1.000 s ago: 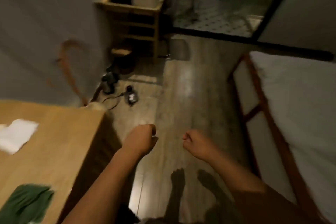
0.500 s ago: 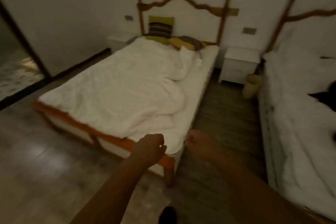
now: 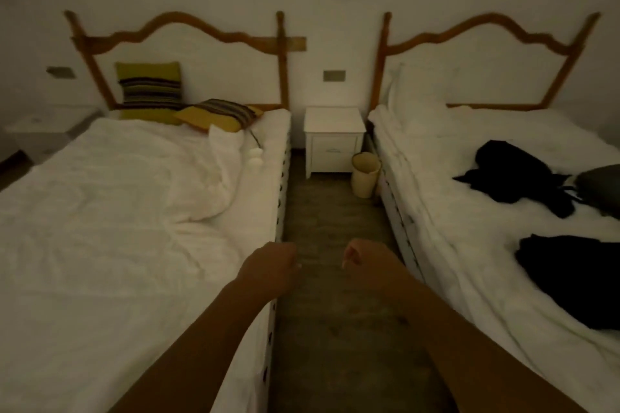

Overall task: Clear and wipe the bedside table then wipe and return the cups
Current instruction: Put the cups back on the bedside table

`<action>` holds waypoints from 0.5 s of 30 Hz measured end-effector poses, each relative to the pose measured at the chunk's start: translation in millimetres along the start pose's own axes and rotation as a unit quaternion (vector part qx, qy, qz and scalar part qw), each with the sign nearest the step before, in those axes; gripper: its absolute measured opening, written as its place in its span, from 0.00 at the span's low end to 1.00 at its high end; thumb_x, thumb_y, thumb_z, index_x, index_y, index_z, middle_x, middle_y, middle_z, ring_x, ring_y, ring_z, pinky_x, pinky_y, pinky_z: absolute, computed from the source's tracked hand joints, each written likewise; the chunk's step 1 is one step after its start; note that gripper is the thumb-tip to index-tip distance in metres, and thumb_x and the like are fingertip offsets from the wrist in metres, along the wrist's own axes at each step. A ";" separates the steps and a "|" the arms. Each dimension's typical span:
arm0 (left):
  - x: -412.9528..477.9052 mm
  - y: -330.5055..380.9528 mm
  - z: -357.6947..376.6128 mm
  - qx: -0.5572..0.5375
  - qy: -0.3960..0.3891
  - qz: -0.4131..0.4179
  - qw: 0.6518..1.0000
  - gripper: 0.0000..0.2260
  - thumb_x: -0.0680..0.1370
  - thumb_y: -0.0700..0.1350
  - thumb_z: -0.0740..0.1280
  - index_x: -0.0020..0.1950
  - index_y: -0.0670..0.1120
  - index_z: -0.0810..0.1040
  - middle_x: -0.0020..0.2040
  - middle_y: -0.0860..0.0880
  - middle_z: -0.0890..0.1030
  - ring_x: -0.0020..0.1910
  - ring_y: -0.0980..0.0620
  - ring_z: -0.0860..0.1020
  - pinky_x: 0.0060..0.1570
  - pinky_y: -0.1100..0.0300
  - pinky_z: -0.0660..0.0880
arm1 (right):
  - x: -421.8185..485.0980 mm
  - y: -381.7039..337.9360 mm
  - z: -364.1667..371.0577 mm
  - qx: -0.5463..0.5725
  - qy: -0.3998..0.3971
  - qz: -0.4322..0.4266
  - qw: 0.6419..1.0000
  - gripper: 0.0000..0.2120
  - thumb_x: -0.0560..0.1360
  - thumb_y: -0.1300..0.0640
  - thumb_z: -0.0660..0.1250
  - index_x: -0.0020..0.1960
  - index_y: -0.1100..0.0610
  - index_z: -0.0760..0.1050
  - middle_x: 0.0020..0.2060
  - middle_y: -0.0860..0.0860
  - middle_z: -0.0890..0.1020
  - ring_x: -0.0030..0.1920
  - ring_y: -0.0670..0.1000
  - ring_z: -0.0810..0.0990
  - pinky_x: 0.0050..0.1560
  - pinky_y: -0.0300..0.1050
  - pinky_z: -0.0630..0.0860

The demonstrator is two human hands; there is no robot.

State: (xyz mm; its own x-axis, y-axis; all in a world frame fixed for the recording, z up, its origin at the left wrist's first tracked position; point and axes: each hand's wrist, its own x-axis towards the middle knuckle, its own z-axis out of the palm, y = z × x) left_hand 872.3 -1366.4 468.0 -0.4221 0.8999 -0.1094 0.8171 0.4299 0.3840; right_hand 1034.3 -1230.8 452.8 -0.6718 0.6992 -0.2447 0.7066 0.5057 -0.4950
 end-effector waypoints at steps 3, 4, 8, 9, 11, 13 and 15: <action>77.4 7.0 -10.9 -0.003 -0.005 0.019 1.000 0.11 0.80 0.51 0.61 0.55 0.45 0.76 0.49 0.48 0.79 0.44 0.54 0.76 0.47 0.63 0.71 | 57.9 8.5 -37.4 -0.003 0.004 0.009 1.000 0.09 0.79 0.52 0.64 0.55 0.56 0.75 0.50 0.54 0.80 0.51 0.53 0.78 0.54 0.46 0.76; 102.5 9.4 -13.2 -0.003 -0.010 0.022 1.000 0.11 0.81 0.51 0.60 0.55 0.45 0.76 0.50 0.48 0.79 0.44 0.54 0.75 0.48 0.62 0.71 | 78.1 13.0 -46.6 -0.001 0.002 0.011 1.000 0.09 0.79 0.52 0.64 0.55 0.56 0.75 0.50 0.54 0.80 0.51 0.52 0.78 0.53 0.45 0.75; 200.5 14.3 -19.0 0.009 -0.009 0.037 0.999 0.09 0.81 0.50 0.60 0.53 0.46 0.75 0.44 0.51 0.74 0.42 0.55 0.73 0.46 0.64 0.70 | 161.6 35.4 -75.1 0.008 0.016 0.011 1.000 0.07 0.78 0.52 0.65 0.52 0.55 0.74 0.46 0.51 0.79 0.48 0.51 0.78 0.44 0.39 0.72; 230.4 15.4 -19.0 0.021 -0.010 0.040 0.999 0.09 0.81 0.49 0.60 0.52 0.46 0.76 0.44 0.51 0.74 0.43 0.55 0.73 0.45 0.64 0.69 | 188.2 41.4 -83.1 0.007 0.016 0.013 1.000 0.06 0.78 0.52 0.64 0.51 0.54 0.74 0.45 0.50 0.78 0.47 0.50 0.78 0.45 0.39 0.72; 285.3 16.5 -19.7 0.023 -0.012 0.030 0.999 0.09 0.81 0.49 0.60 0.51 0.45 0.76 0.43 0.50 0.76 0.43 0.53 0.74 0.44 0.63 0.69 | 239.8 54.7 -97.9 0.016 0.013 0.011 1.000 0.03 0.79 0.52 0.64 0.48 0.51 0.73 0.42 0.48 0.77 0.43 0.46 0.76 0.44 0.39 0.72; 344.9 19.9 -21.0 0.023 -0.007 0.030 0.999 0.09 0.80 0.49 0.60 0.50 0.45 0.76 0.43 0.49 0.76 0.43 0.52 0.76 0.43 0.62 0.70 | 295.0 69.4 -118.1 0.021 0.019 -0.003 1.000 0.03 0.79 0.53 0.63 0.47 0.51 0.72 0.40 0.47 0.76 0.41 0.45 0.74 0.42 0.39 0.71; 400.6 26.3 -24.1 0.017 -0.008 0.018 1.000 0.08 0.80 0.50 0.61 0.50 0.46 0.75 0.43 0.50 0.75 0.45 0.52 0.76 0.45 0.62 0.71 | 346.6 81.6 -142.8 0.018 0.018 -0.005 1.000 0.05 0.79 0.53 0.63 0.50 0.54 0.73 0.44 0.50 0.79 0.44 0.48 0.76 0.43 0.41 0.73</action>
State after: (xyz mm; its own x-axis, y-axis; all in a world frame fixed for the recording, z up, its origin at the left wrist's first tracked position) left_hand 715.3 -996.3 456.4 -0.3866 0.9155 -0.1116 0.8440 0.4000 0.3573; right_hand 890.8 -875.1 446.7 -0.6699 0.7124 -0.2092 0.6908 0.4947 -0.5273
